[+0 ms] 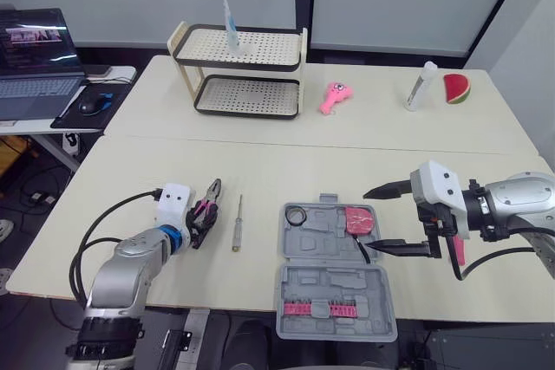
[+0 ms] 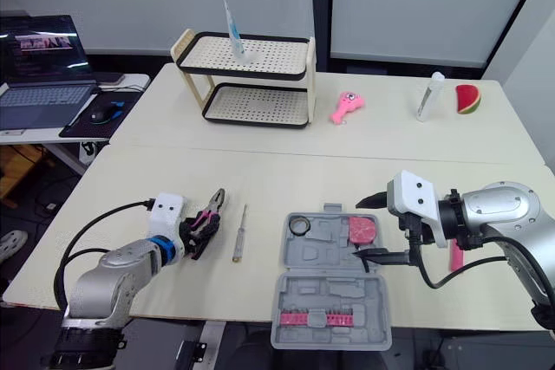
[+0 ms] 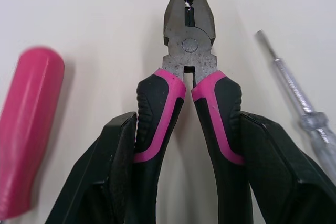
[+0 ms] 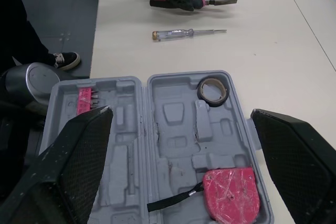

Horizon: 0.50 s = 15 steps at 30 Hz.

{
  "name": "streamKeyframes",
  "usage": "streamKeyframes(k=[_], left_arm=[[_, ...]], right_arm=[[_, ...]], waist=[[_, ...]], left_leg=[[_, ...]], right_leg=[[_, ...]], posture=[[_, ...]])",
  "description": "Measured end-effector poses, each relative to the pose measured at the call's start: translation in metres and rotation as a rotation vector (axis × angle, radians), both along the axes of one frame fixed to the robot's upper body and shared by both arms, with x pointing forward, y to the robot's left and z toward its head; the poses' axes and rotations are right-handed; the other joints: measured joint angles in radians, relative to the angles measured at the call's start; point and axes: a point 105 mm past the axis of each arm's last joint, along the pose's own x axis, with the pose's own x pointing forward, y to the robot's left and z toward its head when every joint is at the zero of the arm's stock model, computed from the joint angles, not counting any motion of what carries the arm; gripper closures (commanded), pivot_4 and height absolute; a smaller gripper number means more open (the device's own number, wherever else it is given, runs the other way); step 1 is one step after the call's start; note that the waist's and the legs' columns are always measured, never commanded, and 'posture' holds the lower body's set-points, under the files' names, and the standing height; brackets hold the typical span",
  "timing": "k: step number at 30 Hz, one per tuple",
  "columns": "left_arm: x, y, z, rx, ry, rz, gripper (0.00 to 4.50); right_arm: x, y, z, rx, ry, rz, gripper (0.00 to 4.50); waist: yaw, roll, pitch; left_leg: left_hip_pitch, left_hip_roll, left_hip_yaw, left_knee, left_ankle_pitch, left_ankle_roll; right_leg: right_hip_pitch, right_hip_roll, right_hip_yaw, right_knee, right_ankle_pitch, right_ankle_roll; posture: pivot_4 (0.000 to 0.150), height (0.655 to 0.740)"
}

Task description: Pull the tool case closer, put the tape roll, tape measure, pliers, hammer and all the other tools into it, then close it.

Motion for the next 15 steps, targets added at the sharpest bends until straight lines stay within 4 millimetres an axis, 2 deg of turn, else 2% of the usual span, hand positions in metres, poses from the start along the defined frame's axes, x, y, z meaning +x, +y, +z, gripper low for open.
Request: streamKeyframes(k=[3,5,7,10,15], left_arm=[[0.004,-0.003,0.033,0.081,-0.091,-0.117,1.92],[0.005,-0.015,0.058,0.156,-0.137,-0.27,1.92],[0.004,-0.038,0.076,0.193,-0.172,-0.434,1.92],[0.0,-0.078,0.079,0.186,-0.149,-0.662,1.92],[-0.005,-0.126,0.074,0.184,-0.068,-0.935,1.92]], right_arm=[[0.0,-0.001,-0.001,0.002,0.001,-0.009,0.0],[0.0,-0.003,-0.001,0.0,-0.001,-0.022,0.0],[0.0,-0.006,0.001,0.001,-0.014,-0.042,0.0],[-0.004,-0.012,-0.002,-0.007,-0.005,-0.078,0.0],[-0.015,-0.028,-0.009,-0.051,0.013,-0.141,0.0]], waist=[[0.001,0.0,0.0],[0.002,0.0,0.001],[0.004,0.001,0.001],[0.004,0.001,0.002],[0.001,0.001,0.002]], left_leg=[[0.0,0.0,0.0,0.0,0.0,0.0],[-0.001,-0.001,0.0,0.0,0.0,0.0],[-0.001,-0.002,0.0,0.0,0.0,0.0],[-0.001,-0.002,0.001,0.0,0.0,0.0],[-0.002,-0.002,0.001,0.0,0.0,0.0]], right_leg=[[0.0,0.0,0.0,-0.001,0.0,0.0],[0.0,0.0,-0.001,-0.001,0.0,0.0],[0.001,0.0,-0.001,-0.002,0.0,0.0],[0.001,0.002,-0.001,-0.002,0.0,0.0],[0.0,0.005,-0.001,-0.002,0.0,0.0]], posture=[[0.15,0.74],[0.15,0.74],[0.15,0.74],[0.15,0.74],[0.15,0.74]])
